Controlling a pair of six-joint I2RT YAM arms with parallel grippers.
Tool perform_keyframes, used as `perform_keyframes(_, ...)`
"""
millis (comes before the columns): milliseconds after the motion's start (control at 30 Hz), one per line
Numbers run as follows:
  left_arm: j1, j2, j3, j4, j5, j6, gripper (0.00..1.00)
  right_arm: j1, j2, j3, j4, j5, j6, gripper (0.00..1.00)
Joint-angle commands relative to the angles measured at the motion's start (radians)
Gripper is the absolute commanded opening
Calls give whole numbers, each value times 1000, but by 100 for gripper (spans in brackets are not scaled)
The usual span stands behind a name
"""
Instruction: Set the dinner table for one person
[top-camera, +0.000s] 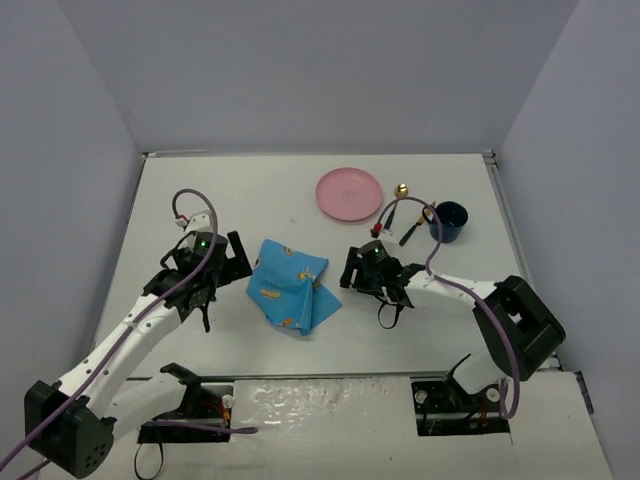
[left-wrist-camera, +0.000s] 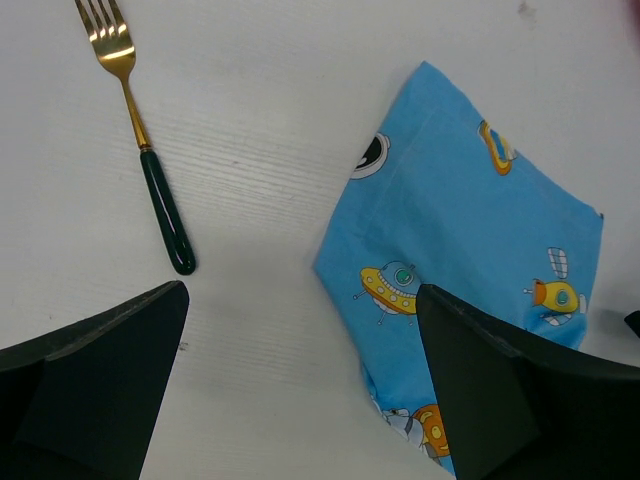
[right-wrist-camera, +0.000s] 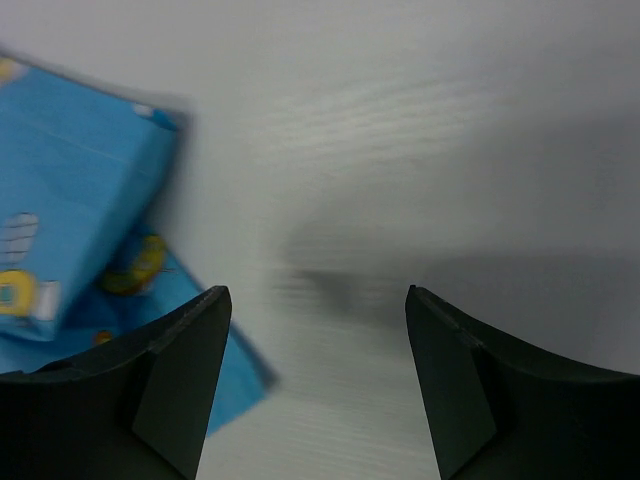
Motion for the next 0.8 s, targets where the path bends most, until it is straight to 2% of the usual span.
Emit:
perform_keyframes(0, 3, 47, 77, 12, -19, -9, 97, 8, 131, -2, 231, -252, 68, 65)
perform_keyframes(133, 3, 72, 75, 23, -17, -1, 97, 11, 193, 22, 276, -310, 73, 62)
perform_keyframes(267, 5, 82, 72, 41, -18, 5, 97, 27, 184, 65, 195, -320, 56, 57)
perform_keyframes(367, 5, 95, 74, 53, -8, 6, 97, 74, 126, 120, 6, -206, 21, 55)
perform_keyframes(500, 5, 103, 76, 62, 1, 3, 97, 200, 38, 238, -313, 146, -17, 59)
perform_keyframes(533, 5, 102, 75, 65, 2, 2, 97, 212, 37, 268, -394, 185, -23, 60)
perform_keyframes(600, 5, 101, 70, 74, 3, 0, 97, 222, 46, 318, -484, 225, -36, 62)
perform_keyframes(767, 3, 98, 72, 76, 19, -4, 97, 226, 116, 368, -531, 262, -56, 63)
